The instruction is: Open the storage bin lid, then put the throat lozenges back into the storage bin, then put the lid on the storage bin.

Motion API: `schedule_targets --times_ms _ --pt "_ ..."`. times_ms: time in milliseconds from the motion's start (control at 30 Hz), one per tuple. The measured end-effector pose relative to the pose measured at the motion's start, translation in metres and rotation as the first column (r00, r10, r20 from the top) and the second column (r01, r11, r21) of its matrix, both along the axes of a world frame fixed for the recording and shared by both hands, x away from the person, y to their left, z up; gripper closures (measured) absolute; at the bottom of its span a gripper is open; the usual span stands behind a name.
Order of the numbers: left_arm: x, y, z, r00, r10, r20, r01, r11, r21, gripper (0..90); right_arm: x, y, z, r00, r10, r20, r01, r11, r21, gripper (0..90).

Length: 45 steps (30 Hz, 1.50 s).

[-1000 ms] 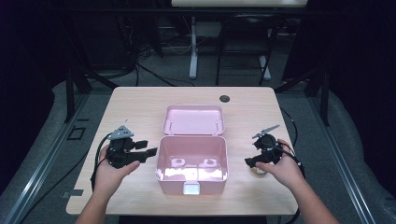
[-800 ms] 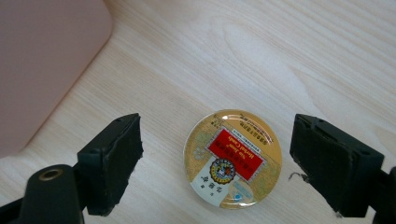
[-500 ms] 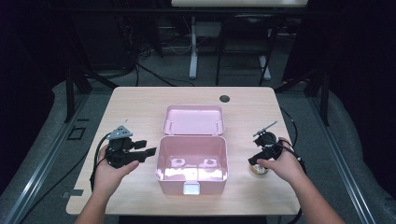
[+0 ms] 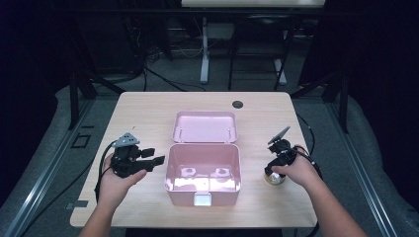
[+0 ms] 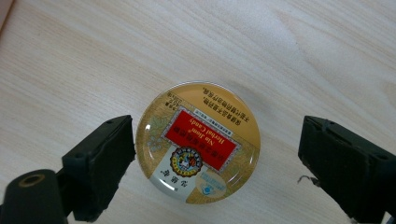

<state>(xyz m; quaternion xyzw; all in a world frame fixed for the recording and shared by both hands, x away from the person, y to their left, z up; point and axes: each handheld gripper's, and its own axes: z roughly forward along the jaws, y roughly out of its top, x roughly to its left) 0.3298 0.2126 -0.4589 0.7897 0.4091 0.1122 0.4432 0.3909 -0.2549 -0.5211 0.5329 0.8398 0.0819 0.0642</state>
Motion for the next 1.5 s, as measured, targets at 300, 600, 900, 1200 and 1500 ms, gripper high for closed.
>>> schedule_targets --times_ms 300,600,900,1200,1500 --pt "0.000 0.000 0.000 1.0000 0.002 0.004 -0.002 1.0000 -0.003 45.6 0.003 0.000 -0.002 1.0000 -0.003 -0.008 0.003 1.0000 -0.003 3.9" --pt "0.000 0.000 0.000 1.0000 0.000 0.000 0.000 1.0000 -0.002 45.5 0.003 0.002 -0.004 0.9996 -0.005 -0.029 0.005 1.0000 -0.006 3.6" --pt "-0.002 -0.001 0.002 1.0000 -0.003 0.008 0.003 0.9999 -0.012 45.5 0.005 0.002 -0.008 0.9984 0.012 -0.054 -0.013 0.9998 -0.012 5.4" --pt "-0.003 0.003 0.003 1.0000 0.001 0.007 -0.001 0.9999 -0.014 45.6 0.009 0.004 -0.015 0.9965 0.015 -0.083 -0.018 0.9993 -0.032 4.6" --pt "-0.003 0.001 0.002 0.9999 0.005 0.010 -0.005 0.9999 -0.013 45.6 0.007 0.004 -0.025 0.9929 -0.002 -0.119 -0.001 0.9996 -0.030 6.1"
